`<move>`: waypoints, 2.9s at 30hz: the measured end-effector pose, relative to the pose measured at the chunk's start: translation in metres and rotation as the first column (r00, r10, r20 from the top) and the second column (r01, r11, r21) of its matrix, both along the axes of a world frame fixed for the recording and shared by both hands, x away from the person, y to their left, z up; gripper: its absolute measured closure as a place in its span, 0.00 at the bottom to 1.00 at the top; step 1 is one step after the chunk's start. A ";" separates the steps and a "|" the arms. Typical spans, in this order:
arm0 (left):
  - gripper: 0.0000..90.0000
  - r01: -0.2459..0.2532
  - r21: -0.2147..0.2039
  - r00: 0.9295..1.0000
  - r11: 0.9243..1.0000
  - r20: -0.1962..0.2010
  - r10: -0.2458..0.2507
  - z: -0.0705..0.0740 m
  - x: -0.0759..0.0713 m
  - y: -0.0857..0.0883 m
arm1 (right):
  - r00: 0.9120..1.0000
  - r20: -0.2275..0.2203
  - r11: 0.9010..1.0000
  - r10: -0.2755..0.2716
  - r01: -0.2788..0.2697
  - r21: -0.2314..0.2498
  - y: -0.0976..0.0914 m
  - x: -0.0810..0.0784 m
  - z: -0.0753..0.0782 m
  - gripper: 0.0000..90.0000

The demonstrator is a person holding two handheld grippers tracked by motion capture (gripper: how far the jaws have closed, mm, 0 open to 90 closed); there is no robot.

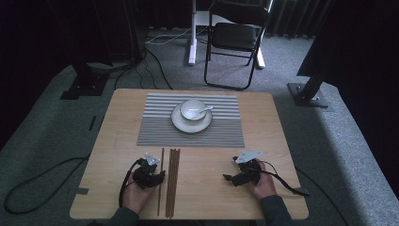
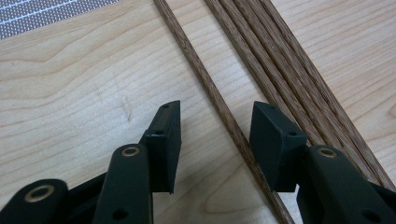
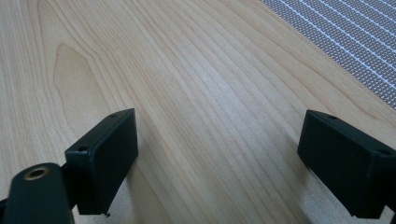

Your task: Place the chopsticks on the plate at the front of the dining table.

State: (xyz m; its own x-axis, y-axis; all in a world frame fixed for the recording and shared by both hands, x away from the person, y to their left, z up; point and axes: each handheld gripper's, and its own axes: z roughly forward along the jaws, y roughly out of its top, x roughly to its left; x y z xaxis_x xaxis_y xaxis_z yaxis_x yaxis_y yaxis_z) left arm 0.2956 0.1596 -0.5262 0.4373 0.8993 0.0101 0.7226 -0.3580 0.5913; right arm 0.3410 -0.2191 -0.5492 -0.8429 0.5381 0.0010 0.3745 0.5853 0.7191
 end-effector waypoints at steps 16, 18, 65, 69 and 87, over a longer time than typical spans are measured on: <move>0.67 -0.010 0.006 1.000 1.000 -0.014 0.010 0.002 -0.006 0.001 | 1.000 0.000 1.000 0.000 0.000 0.000 0.000 0.000 0.000 0.13; 0.70 -0.009 0.004 1.000 1.000 -0.015 0.009 0.002 -0.006 0.001 | 1.000 0.000 1.000 0.000 0.000 0.000 0.000 0.000 0.000 0.13; 0.95 -0.111 -0.062 0.994 0.992 -0.005 0.111 0.007 0.002 0.022 | 1.000 0.000 1.000 0.000 0.000 0.000 0.000 0.000 0.000 0.13; 0.95 -0.111 -0.063 0.994 0.992 0.000 0.111 0.008 0.000 0.022 | 1.000 0.000 1.000 0.000 0.000 0.000 0.000 0.000 0.000 0.13; 0.95 -0.121 -0.085 0.991 0.989 0.043 0.125 0.018 0.003 0.024 | 1.000 0.000 1.000 -0.001 0.001 0.000 0.000 0.000 0.000 0.13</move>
State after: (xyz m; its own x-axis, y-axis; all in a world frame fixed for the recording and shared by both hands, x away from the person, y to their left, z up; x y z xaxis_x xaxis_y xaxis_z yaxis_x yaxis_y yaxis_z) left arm 0.2983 0.1835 -0.5082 0.3238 0.9449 -0.0481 0.7283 -0.2165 0.6501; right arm 0.3410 -0.2190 -0.5492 -0.8425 0.5387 0.0009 0.3749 0.5850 0.7192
